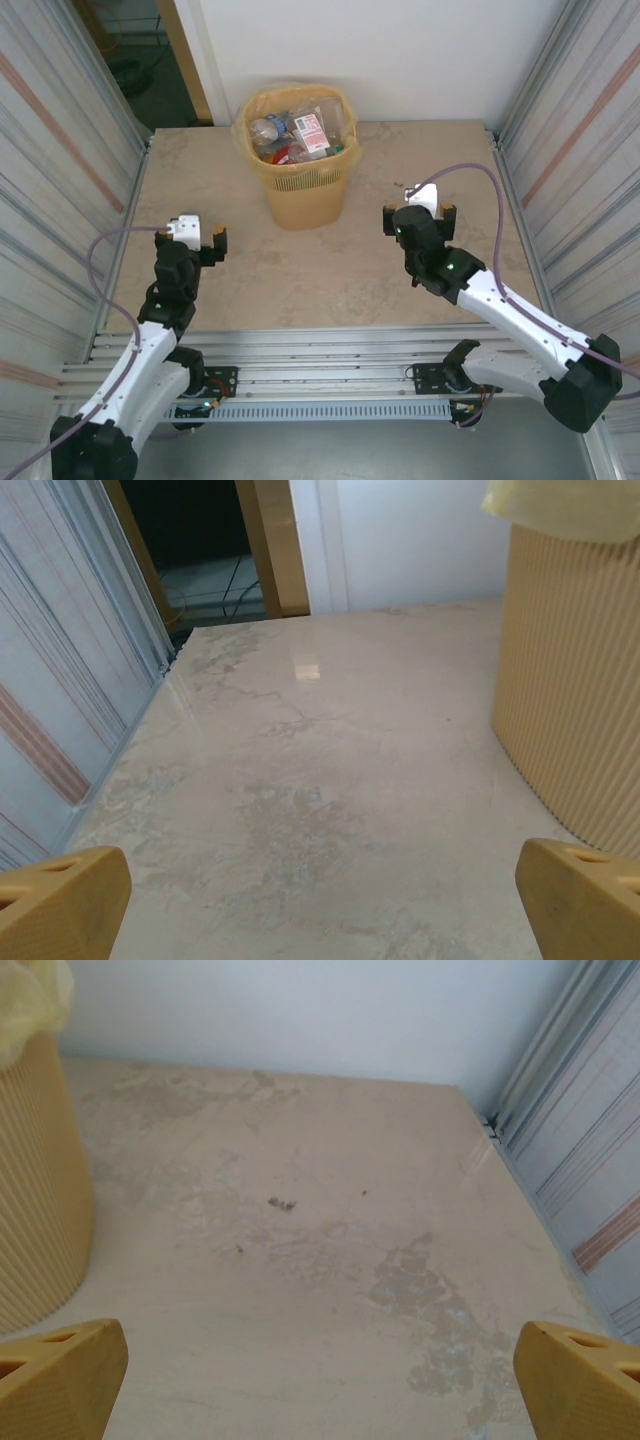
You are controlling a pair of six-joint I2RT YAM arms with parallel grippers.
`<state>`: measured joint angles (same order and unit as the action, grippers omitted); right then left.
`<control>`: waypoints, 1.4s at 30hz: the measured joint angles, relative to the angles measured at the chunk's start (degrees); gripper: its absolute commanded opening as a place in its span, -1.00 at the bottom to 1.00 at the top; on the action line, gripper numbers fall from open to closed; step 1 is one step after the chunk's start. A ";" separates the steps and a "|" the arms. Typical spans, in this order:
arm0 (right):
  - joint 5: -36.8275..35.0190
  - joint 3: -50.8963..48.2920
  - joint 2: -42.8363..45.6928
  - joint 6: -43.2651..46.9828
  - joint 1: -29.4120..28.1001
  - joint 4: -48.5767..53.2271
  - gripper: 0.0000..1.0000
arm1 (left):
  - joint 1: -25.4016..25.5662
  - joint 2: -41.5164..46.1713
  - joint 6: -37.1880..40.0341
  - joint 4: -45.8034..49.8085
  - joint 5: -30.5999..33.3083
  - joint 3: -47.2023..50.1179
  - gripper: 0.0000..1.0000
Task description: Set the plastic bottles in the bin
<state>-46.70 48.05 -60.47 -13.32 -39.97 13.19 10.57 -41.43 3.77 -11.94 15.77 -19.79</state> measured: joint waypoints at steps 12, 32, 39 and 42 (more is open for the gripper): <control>4.57 -11.47 -3.56 4.61 5.35 -15.52 0.95 | -2.38 -14.67 1.42 -18.40 -6.73 5.79 0.98; 18.25 -26.69 0.85 4.83 24.35 -32.63 0.95 | -3.13 -37.59 4.39 -42.14 -12.24 6.54 0.98; 21.27 -27.82 2.51 4.85 28.55 -36.13 0.95 | -4.42 -45.11 4.55 -44.11 -13.20 4.59 0.97; 22.93 -28.92 2.56 4.85 30.93 -38.40 0.95 | -6.14 -45.20 3.63 -39.65 -13.75 0.96 0.98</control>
<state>-23.77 19.14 -57.91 -8.47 -9.04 -25.21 4.43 -86.63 7.40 -51.59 2.02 -18.83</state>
